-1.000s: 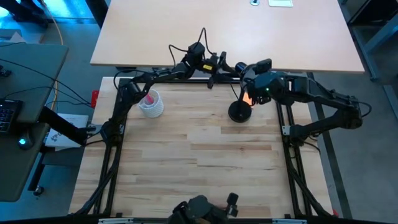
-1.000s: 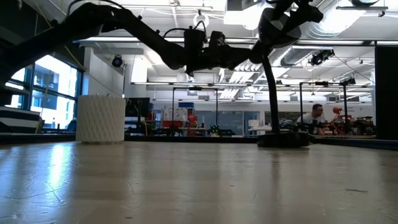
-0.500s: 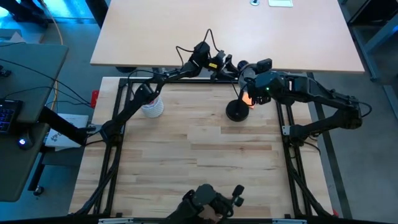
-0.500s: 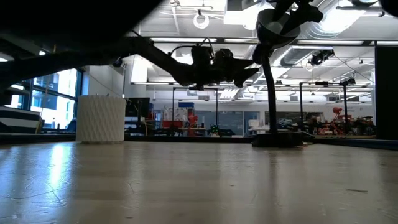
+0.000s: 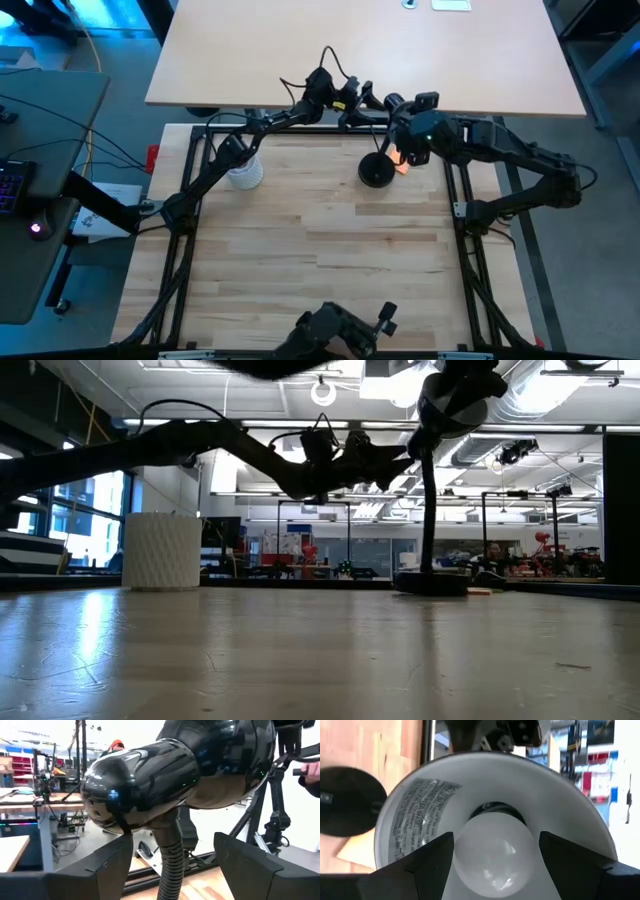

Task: Screw lightbulb
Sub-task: Insert the light bulb into the desk lamp

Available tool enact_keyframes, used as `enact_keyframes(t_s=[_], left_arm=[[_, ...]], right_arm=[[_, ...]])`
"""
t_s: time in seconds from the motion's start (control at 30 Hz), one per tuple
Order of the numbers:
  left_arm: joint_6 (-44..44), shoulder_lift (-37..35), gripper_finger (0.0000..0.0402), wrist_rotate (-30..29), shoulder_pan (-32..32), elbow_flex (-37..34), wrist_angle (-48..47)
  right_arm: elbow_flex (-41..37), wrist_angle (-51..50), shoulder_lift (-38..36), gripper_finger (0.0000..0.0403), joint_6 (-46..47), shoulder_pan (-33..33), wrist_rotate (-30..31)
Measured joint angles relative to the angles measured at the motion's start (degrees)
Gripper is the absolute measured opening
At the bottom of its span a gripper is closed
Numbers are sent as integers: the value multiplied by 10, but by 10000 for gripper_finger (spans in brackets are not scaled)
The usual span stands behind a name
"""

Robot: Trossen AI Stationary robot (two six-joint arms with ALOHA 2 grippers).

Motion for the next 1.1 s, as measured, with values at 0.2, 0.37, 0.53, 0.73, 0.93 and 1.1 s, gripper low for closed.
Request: enact_keyframes(t_s=[0.2, 0.37, 0.53, 0.73, 0.93, 1.1], left_arm=[[1, -2, 274, 15, -14, 1, 26], [-12, -3, 274, 37, -15, 1, 47], [-18, -3, 274, 36, -14, 1, 61], [-18, -3, 274, 35, -15, 1, 61], [-27, -3, 273, 37, -14, 1, 61], [-32, -3, 273, 40, -9, 1, 61]], right_arm=[[0, 9, 9, 291, 78, -17, 4], [0, 28, 12, 291, 183, -21, 10], [0, 34, 13, 291, 341, -21, 6], [0, 36, 13, 291, 510, -21, 6], [0, 42, 5, 291, 560, -20, 4], [0, 50, -4, 291, 509, -20, 3]])
